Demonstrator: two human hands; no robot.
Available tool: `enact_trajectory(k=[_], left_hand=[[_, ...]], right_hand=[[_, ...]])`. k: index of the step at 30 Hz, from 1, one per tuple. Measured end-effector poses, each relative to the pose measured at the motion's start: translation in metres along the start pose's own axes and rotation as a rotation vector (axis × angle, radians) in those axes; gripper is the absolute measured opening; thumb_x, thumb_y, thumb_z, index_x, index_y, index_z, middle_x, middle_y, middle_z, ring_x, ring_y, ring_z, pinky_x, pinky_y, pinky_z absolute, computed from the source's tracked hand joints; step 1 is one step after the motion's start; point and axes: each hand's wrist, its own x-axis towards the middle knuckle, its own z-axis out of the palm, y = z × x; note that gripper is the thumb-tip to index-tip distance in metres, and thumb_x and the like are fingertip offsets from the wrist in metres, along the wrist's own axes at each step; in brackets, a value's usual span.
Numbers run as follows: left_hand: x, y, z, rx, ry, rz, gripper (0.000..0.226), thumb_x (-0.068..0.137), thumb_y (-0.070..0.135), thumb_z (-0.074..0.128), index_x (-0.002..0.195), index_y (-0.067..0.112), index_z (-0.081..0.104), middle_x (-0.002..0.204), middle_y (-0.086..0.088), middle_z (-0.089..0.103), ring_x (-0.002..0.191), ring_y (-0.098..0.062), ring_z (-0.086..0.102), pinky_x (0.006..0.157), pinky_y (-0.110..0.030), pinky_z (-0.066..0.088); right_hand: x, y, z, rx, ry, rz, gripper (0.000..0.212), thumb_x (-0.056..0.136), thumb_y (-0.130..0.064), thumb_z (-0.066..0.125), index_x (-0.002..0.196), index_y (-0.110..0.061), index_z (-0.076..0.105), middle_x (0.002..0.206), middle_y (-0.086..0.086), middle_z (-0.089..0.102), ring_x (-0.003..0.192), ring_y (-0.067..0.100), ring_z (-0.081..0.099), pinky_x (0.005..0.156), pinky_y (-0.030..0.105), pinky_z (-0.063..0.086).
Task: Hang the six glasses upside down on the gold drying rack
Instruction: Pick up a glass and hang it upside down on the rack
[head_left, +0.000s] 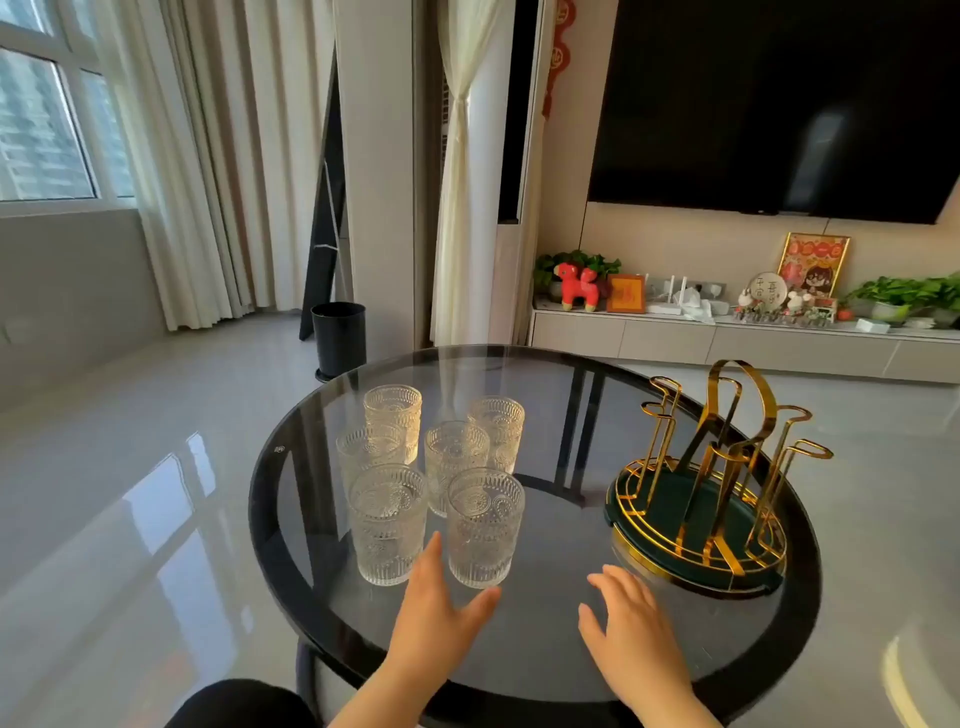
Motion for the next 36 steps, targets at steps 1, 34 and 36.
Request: enact_trajectory(k=[1,34,36], left_hand=[[0.005,0.001,0.002,-0.007,0.005,0.000,0.089,0.073,0.032,0.067,0.138,0.015,0.009,0.147,-0.005,0.024,0.134,-0.019,0.025,0.110,-0.036,0.026],[0.044,0.055,0.002,-0.052,0.053,0.196,0.081,0.053,0.024,0.081,0.118,0.019,0.034,0.101,0.010,0.051,0.093,-0.009,0.049,0.078,-0.019,0.037],[0.054,0.071,-0.002,0.093,0.005,0.259,0.083,0.052,0.028,0.081,0.119,0.021,0.032,0.098,0.010,0.051,0.090,-0.013,0.051,0.074,-0.024,0.038]], right_hand=[[0.003,0.003,0.001,-0.012,0.008,-0.006,0.043,0.094,-0.037,0.038,0.134,-0.024,0.030,0.148,-0.002,0.027,0.136,0.014,0.020,0.111,0.029,0.022],[0.021,0.047,-0.024,-0.283,0.287,0.015,0.061,0.082,-0.034,0.062,0.133,-0.012,0.037,0.143,0.011,0.040,0.134,0.032,0.030,0.109,0.057,0.013],[0.025,0.053,-0.018,-0.276,0.278,0.000,0.059,0.092,-0.043,0.038,0.141,-0.022,0.012,0.153,0.000,0.017,0.141,0.021,0.009,0.113,0.047,-0.004]])
